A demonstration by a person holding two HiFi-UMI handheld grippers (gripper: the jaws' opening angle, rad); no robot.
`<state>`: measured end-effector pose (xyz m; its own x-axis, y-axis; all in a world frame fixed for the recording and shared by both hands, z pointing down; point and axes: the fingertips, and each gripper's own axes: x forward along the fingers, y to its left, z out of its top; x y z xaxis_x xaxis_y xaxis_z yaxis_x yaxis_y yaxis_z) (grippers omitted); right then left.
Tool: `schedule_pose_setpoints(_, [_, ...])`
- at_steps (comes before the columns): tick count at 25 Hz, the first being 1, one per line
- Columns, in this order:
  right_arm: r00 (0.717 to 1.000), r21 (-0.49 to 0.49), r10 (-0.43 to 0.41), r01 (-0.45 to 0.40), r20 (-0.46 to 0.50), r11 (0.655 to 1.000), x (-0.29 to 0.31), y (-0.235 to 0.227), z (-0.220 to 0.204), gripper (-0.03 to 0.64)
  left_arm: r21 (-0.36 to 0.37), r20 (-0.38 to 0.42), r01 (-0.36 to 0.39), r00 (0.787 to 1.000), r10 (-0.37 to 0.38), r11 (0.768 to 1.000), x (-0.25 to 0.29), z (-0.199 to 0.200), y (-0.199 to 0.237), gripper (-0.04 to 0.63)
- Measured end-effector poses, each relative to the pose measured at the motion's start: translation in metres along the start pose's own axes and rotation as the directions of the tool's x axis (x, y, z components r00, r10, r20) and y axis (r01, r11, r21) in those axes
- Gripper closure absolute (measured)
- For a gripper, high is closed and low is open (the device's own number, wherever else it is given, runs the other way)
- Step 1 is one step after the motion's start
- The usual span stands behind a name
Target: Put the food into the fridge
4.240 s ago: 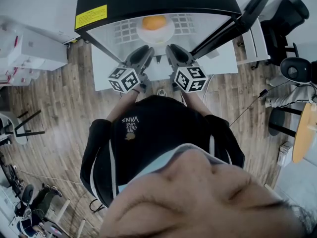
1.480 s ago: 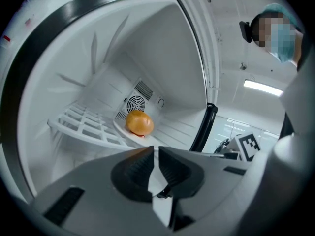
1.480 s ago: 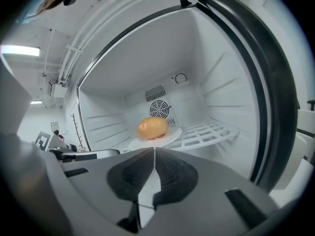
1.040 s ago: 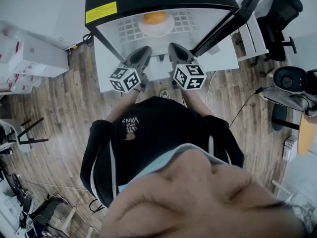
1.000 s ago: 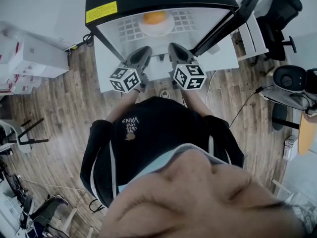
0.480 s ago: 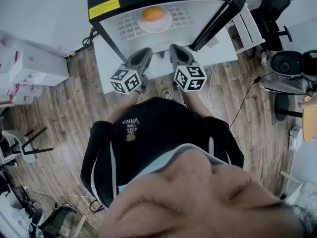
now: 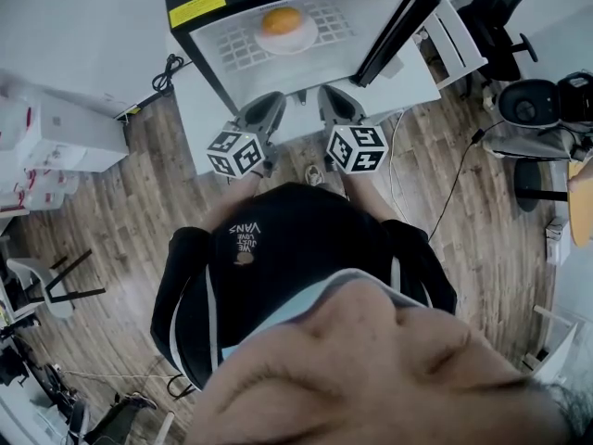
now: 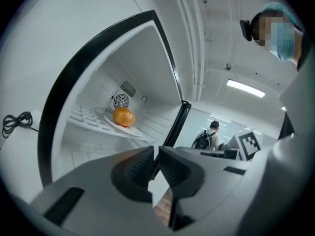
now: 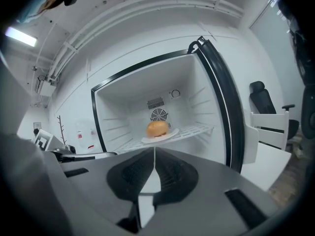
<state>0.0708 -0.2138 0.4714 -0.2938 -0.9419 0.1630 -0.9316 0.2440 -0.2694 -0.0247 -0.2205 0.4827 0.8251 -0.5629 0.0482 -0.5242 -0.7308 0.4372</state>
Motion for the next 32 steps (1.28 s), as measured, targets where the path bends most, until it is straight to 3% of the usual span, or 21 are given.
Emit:
schedule_pose_setpoints(17, [0.999,-0.001,-0.039,0.039,-0.003,0.999,-0.036,0.022,-0.014,0.597,-0.001,-0.016,0.049,0.999,-0.049,0.999,-0.033,-0.009,-0.021,0.555])
schedule_pose_setpoints(32, [0.998,-0.01,-0.052,0.052,-0.029,0.999,-0.044,0.03,-0.029,0.6,-0.009,-0.036,0.049,0.998,-0.049,0.999,-0.044,-0.02,-0.019,0.555])
